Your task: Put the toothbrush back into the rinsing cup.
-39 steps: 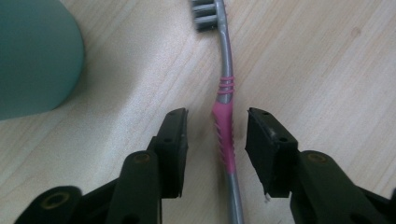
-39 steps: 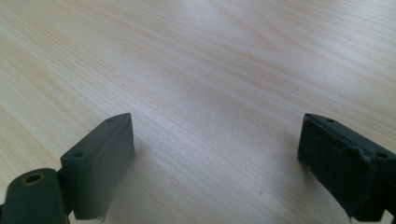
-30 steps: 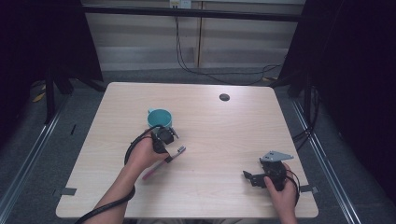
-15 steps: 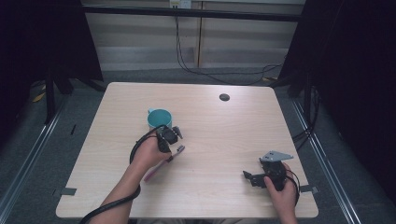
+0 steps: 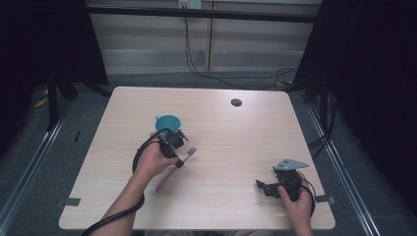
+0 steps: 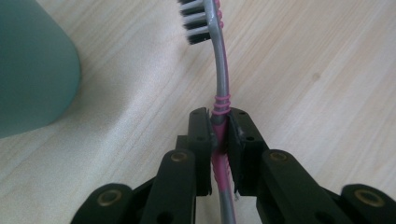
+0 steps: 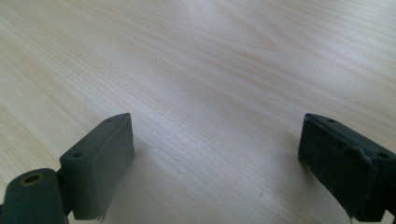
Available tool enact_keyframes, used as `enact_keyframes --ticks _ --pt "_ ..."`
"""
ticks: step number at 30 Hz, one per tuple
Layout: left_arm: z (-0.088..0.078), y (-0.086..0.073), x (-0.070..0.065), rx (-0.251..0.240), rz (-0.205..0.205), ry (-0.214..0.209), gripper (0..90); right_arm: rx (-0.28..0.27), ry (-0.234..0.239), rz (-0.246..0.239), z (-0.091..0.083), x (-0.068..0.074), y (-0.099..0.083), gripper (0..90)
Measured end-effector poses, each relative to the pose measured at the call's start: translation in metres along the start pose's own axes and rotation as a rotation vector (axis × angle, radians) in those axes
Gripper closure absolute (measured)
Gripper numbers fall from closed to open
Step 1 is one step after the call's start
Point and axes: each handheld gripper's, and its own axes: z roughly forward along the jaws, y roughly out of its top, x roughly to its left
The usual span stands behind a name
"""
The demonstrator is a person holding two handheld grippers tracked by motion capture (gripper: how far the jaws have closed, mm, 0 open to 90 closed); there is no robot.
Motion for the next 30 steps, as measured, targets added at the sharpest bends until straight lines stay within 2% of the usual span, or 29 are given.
enact_keyframes --ticks 2,7,19,21,30 --pt "-0.005 -0.001 0.0 -0.02 -0.003 -0.013 80.8 0.0 0.0 0.0 0.0 0.0 0.0 10.2" --pt "-0.014 -0.001 -0.002 -0.076 -0.008 -0.016 80.8 -0.002 0.0 -0.003 0.0 0.0 0.0 10.2" --pt "-0.032 -0.002 -0.003 -0.144 0.004 -0.006 80.8 -0.001 0.0 -0.002 0.0 0.0 0.0 10.2" --pt "-0.035 -0.002 -0.003 -0.165 -0.004 -0.018 80.8 -0.001 0.0 -0.002 0.0 0.0 0.0 10.2" --pt "-0.044 -0.003 -0.003 -0.233 -0.01 -0.007 80.8 -0.002 0.0 -0.003 0.0 0.0 0.0 10.2"
